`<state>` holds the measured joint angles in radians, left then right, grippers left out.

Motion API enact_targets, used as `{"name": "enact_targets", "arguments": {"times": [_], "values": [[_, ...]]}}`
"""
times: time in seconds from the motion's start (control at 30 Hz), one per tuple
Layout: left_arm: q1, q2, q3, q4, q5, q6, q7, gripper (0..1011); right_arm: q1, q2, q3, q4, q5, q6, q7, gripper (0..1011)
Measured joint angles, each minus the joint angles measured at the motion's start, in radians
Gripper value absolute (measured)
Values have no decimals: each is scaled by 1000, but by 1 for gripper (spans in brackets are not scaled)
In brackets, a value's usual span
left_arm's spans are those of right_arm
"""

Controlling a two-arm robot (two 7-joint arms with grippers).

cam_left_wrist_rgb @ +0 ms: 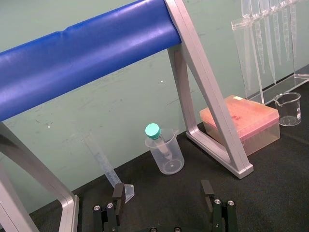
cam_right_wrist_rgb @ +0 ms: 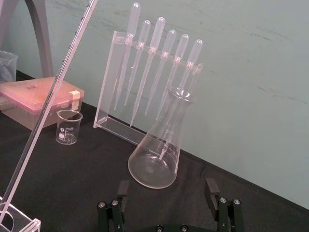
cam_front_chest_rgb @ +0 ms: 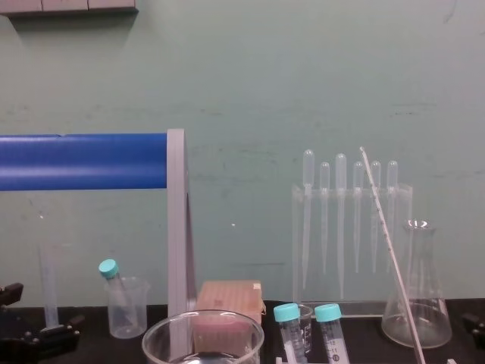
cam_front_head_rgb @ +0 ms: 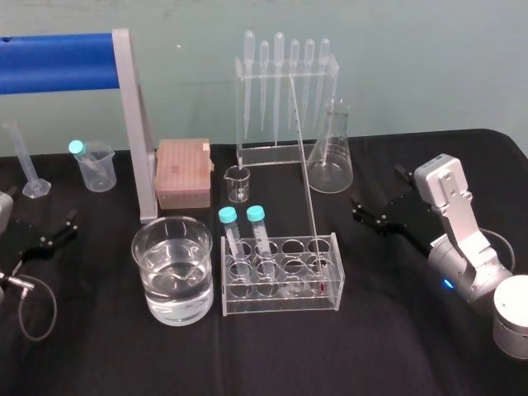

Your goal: Hold the thermometer with one hand and immerse one end into the beaker, then reinsert it into the test tube rack.

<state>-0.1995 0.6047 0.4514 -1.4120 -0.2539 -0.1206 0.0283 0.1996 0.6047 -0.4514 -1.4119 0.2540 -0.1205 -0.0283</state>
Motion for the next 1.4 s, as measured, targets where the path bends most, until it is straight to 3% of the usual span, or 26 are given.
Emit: {"name": "enact_targets", "arguments": {"times": [1.4], "values": [[0, 0, 0, 0, 0, 0, 0, 1008, 0, 0, 0, 0, 0, 0, 0, 1000]]}}
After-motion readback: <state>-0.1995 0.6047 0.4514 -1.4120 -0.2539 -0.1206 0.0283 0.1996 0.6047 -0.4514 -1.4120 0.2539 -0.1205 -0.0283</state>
